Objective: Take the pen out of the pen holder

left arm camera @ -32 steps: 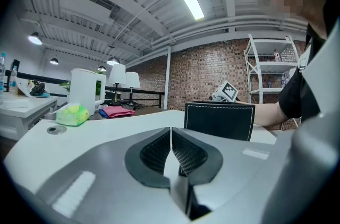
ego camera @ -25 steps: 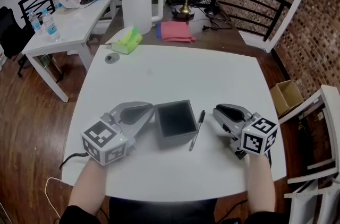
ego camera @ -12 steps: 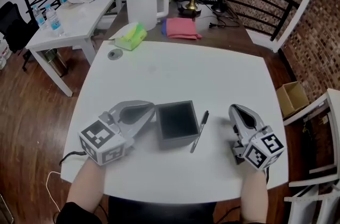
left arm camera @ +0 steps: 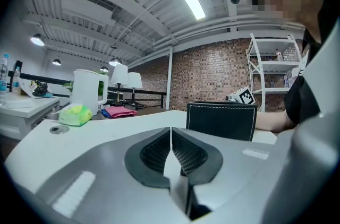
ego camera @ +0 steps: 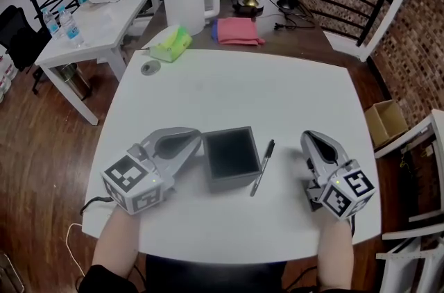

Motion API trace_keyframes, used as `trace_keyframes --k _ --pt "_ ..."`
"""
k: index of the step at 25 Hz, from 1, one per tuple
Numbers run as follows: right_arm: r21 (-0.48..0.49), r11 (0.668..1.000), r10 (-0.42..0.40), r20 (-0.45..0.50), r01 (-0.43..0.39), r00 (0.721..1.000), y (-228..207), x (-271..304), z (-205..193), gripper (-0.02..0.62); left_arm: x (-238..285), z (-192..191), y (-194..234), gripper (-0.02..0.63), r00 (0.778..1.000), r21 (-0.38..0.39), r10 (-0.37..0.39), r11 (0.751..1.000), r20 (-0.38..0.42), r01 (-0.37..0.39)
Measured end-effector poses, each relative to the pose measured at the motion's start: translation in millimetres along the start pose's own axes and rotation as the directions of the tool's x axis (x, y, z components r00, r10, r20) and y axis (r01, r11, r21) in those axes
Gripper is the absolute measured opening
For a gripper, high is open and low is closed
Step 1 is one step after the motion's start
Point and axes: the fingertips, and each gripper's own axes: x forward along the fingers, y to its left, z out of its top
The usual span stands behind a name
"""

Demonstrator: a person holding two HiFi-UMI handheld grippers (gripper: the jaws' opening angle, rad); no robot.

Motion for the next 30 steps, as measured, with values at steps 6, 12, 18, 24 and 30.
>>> trace_keyframes --k 6,12,18,24,30 --pt "0.002 1.000 0.000 0.001 0.000 1.000 0.0 0.2 -0.3 0.012 -0.2 1.1 0.1 0.008 1.000 -0.003 0.002 1.000 0.000 -0.002" --pt "0.001 1.000 0.008 0.000 -0.008 1.000 1.4 0.5 -0.2 0.012 -0.5 -0.1 0.3 0.009 1.000 -0.001 0.001 1.000 -0.002 -0.001" --pt "-0.001 1.000 0.021 0.000 -0.021 1.000 2.9 0.9 -0.9 0.012 -0.3 -0.1 0.2 0.008 1.000 0.001 0.000 1.000 -0.001 0.000" --pt "-0.002 1.000 0.027 0.000 -0.027 1.000 2.9 1.7 -0.7 0.012 0.9 0.1 0.4 0.009 1.000 -0.002 -0.001 1.000 -0.001 0.001" --pt "-0.001 1.000 0.027 -0.011 -0.027 1.000 4.2 -0.7 -3.6 0.012 -1.0 -4.7 -1.5 0.009 1.000 -0.006 -0.002 1.000 -0.005 0.001"
